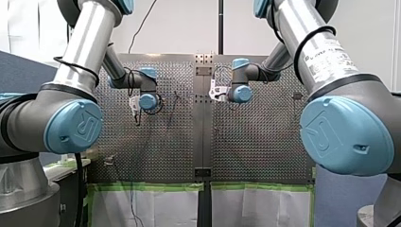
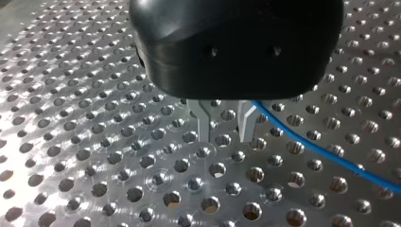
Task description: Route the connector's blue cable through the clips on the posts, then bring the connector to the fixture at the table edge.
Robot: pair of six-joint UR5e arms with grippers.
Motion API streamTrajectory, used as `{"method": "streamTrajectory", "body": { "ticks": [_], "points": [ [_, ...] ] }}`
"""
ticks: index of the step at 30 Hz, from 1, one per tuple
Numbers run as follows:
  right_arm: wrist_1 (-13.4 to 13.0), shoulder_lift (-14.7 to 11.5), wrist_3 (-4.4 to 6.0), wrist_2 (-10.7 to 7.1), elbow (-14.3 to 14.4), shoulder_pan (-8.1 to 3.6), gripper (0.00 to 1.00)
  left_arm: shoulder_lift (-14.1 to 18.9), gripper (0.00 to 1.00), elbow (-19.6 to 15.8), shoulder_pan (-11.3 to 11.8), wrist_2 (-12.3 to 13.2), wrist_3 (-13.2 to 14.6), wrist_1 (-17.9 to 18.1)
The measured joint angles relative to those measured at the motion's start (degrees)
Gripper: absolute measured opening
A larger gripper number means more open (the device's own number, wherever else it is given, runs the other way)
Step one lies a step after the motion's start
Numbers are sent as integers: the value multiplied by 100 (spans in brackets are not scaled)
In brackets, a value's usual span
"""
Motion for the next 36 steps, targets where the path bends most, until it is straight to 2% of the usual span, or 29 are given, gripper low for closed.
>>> {"method": "streamTrajectory", "body": {
  "ticks": [1, 2, 3, 4, 5, 11, 20, 25, 29, 36],
  "points": [
    [2, -1, -1, 0, 0, -1, 0, -1, 47, 0, 5, 15, 29, -12],
    [3, -1, -1, 0, 0, -2, 0, -1, 63, 0, 10, 28, 54, -22],
    [4, -1, -1, 0, 0, -3, 0, -2, 84, 0, 15, 50, 80, -39],
    [4, -1, 0, 0, 0, -4, 0, -2, 84, 0, 18, 72, 93, -55],
    [4, -1, 0, 0, -1, -5, 0, -1, 98, 0, 21, 107, 104, -81],
    [35, -3, -2, 0, -2, -10, 0, 4, 98, 0, 42, 204, 109, -262],
    [89, -4, -2, -1, -1, -6, 0, 108, 98, -255, -10, -160, 72, -686],
    [100, -5, -2, 0, -1, 6, 0, 318, 98, -477, -68, -216, -93, -764],
    [110, -5, -2, 0, 0, 12, 0, 525, 98, -560, -150, -138, -295, -848],
    [149, -6, -3, 0, -1, 12, 0, 722, 98, -620, -351, 196, -661, -1100]
  ]
}}
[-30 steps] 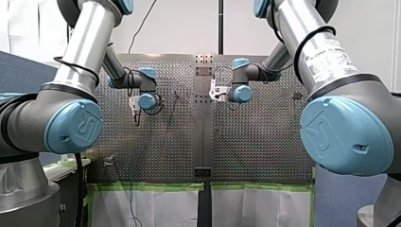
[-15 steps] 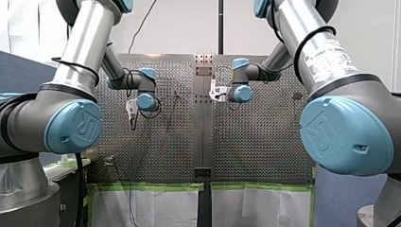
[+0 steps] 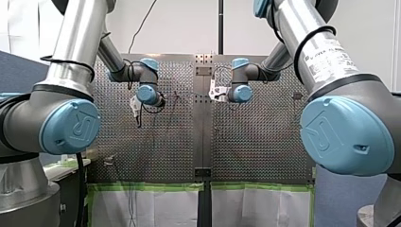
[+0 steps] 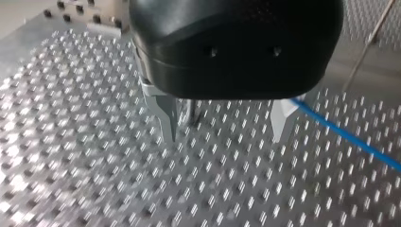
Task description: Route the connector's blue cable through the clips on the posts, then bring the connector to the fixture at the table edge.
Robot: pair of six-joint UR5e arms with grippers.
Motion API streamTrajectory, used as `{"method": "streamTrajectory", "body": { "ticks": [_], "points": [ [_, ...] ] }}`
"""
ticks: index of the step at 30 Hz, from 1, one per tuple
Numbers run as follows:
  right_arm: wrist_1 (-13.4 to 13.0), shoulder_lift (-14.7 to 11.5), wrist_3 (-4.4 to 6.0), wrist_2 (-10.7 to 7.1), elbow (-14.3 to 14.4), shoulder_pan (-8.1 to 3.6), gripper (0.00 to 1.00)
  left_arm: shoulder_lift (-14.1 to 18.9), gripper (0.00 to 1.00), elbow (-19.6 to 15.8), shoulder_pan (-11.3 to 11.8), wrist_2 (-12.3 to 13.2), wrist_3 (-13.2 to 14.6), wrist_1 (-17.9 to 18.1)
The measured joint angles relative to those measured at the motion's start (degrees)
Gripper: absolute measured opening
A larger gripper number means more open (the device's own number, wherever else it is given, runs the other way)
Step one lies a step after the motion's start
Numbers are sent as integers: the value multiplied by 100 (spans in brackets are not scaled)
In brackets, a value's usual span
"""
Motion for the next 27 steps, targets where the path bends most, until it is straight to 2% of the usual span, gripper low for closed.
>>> {"method": "streamTrajectory", "body": {
  "ticks": [6, 9, 15, 27],
  "points": [
    [5, 0, 0, 0, 0, -3, 0, 205, 98, -175, -122, 287, -214, -17],
    [9, 0, 0, 0, 0, -7, 0, 357, 98, -277, -162, 351, -301, -27],
    [20, 0, 0, -2, 0, -7, 0, 652, 98, -420, -195, 249, -372, -155],
    [41, -2, 5, 0, -1, -8, 0, 871, 98, -742, -269, 124, -337, -205]
  ]
}}
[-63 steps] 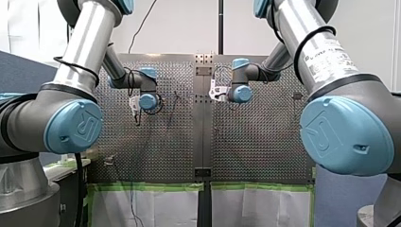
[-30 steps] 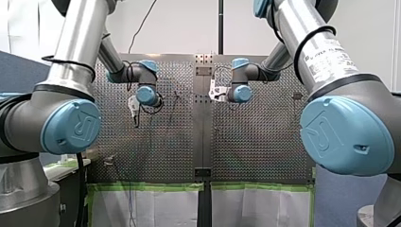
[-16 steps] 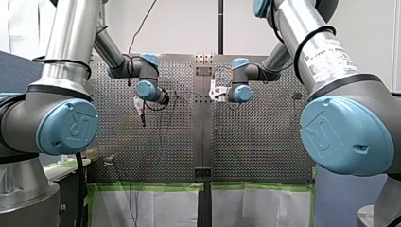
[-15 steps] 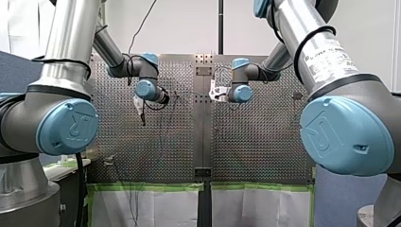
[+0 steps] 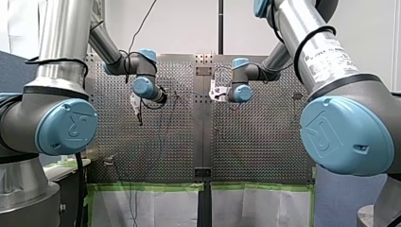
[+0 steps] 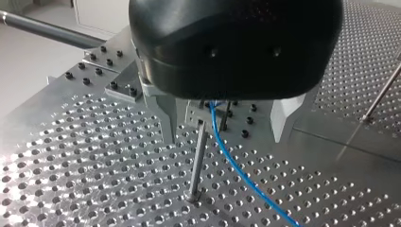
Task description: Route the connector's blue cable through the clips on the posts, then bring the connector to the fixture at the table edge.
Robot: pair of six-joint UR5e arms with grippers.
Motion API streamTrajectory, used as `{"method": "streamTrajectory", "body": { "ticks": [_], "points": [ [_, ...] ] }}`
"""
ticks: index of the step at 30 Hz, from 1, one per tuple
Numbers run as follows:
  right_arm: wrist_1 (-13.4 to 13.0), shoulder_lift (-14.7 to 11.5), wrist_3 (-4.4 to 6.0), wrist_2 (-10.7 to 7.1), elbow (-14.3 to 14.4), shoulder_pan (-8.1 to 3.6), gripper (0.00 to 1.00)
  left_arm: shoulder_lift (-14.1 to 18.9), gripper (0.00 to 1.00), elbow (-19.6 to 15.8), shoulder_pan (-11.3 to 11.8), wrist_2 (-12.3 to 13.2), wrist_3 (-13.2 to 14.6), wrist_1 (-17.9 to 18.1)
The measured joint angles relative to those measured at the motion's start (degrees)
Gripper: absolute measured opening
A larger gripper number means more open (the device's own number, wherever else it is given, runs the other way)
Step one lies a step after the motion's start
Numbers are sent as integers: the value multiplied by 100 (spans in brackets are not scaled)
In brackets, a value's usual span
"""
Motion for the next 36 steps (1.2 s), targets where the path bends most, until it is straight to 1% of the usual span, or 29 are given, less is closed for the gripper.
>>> {"method": "streamTrajectory", "body": {
  "ticks": [5, 10, 13, 16, 19, 22, 25, 31, 36],
  "points": [
    [37, 0, 8, 0, 1, -7, 0, 222, 98, -119, -31, -138, 44, -99],
    [196, 1, 7, 11, 0, -39, 0, 476, 98, -142, -84, -376, 177, -329],
    [339, 1, -18, 56, 1, -70, 0, 616, 98, -144, -165, -431, 302, -468],
    [491, 2, -36, 144, 1, -84, 0, 762, 98, -145, -285, -494, 446, -544],
    [596, 1, -40, 226, 2, -93, 0, 910, 98, -144, -426, -610, 564, -526],
    [653, 1, -44, 294, 2, -105, 0, 1015, 98, -134, -558, -736, 607, -439],
    [676, 1, -47, 320, 4, -118, 0, 964, 98, -57, -708, -884, 623, -319],
    [684, 1, -72, 318, 7, -132, 0, 712, 98, 203, -997, -1172, 659, -206],
    [672, 1, -84, 313, 8, -141, 0, 486, 98, 429, -1226, -1401, 498, -48]
  ]
}}
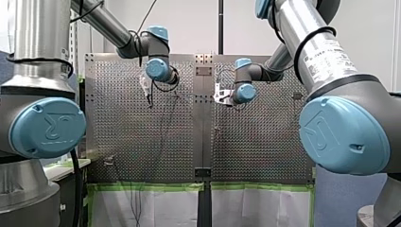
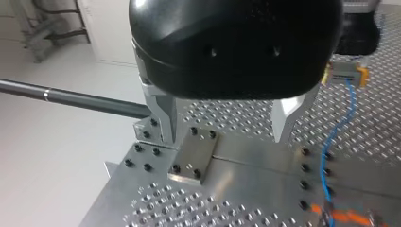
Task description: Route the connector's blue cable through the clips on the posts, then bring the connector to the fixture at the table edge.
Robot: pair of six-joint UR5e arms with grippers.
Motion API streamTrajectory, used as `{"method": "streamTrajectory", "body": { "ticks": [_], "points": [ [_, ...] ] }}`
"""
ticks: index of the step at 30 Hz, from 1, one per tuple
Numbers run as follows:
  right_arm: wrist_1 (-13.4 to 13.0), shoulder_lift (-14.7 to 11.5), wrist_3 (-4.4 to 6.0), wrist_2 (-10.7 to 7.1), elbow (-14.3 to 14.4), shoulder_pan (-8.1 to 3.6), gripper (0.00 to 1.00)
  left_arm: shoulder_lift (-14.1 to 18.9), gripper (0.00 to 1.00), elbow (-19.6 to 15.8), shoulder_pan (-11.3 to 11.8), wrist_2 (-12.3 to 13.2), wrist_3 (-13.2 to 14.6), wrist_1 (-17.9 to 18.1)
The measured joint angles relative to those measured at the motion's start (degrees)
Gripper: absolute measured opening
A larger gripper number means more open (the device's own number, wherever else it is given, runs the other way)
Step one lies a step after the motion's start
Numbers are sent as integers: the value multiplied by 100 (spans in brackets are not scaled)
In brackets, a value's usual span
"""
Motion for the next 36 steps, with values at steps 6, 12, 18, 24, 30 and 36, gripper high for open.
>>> {"method": "streamTrajectory", "body": {
  "ticks": [6, 12, 18, 24, 30, 36],
  "points": [
    [0, 0, -17, 0, -1, -15, 0, -298, 98, 298, -298, -297, -134, 136],
    [-17, 2, -20, 9, -2, -19, 0, -597, 98, 596, -597, -597, 28, 307],
    [-52, 0, -11, 1, -4, -35, 0, -907, 98, 907, -907, -907, 318, 207],
    [-79, -2, -15, -10, -5, -30, 0, -1217, 98, 1138, -1218, -1217, 628, 162],
    [-90, -1, -17, -14, -2, -27, 0, -1507, 98, 1192, -1507, -1507, 917, 157],
    [-89, 1, -25, -15, -4, -27, 0, -1809, 98, 1219, -1658, -1808, 1211, 195]
  ]
}}
